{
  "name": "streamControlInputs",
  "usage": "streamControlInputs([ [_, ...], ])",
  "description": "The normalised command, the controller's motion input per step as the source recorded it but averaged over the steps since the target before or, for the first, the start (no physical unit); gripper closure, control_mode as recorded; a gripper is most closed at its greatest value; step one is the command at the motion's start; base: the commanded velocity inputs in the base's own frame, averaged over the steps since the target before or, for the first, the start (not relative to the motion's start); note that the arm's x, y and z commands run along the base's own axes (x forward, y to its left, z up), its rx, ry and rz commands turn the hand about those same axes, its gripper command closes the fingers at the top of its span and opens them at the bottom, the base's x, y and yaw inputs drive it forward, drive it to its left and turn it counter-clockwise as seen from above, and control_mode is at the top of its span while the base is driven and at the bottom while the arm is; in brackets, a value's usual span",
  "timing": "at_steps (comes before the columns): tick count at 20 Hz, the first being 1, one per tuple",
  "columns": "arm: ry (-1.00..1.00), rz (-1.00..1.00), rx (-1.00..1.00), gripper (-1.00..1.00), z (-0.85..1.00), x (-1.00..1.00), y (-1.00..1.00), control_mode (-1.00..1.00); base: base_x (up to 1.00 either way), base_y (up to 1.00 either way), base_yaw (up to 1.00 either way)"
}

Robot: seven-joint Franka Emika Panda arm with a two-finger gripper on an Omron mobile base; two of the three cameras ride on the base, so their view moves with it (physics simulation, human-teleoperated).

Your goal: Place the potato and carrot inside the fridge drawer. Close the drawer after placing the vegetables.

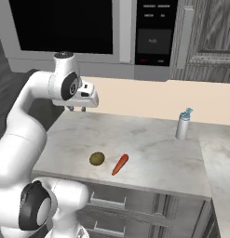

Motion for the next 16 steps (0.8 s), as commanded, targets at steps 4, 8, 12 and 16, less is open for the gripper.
streamControlInputs([
  [4,-0.01,0.02,0.00,-1.00,-0.03,-0.09,0.04,-1.00,0.00,0.00,0.00],
  [8,0.05,0.05,0.00,-1.00,-0.65,-0.24,0.00,-1.00,0.00,0.00,0.00],
  [12,0.23,0.02,-0.02,-1.00,-1.00,0.00,-0.11,-1.00,0.00,0.00,0.00],
  [16,0.27,0.03,-0.04,-1.00,-0.98,0.03,-0.06,-1.00,0.00,0.00,0.00],
])
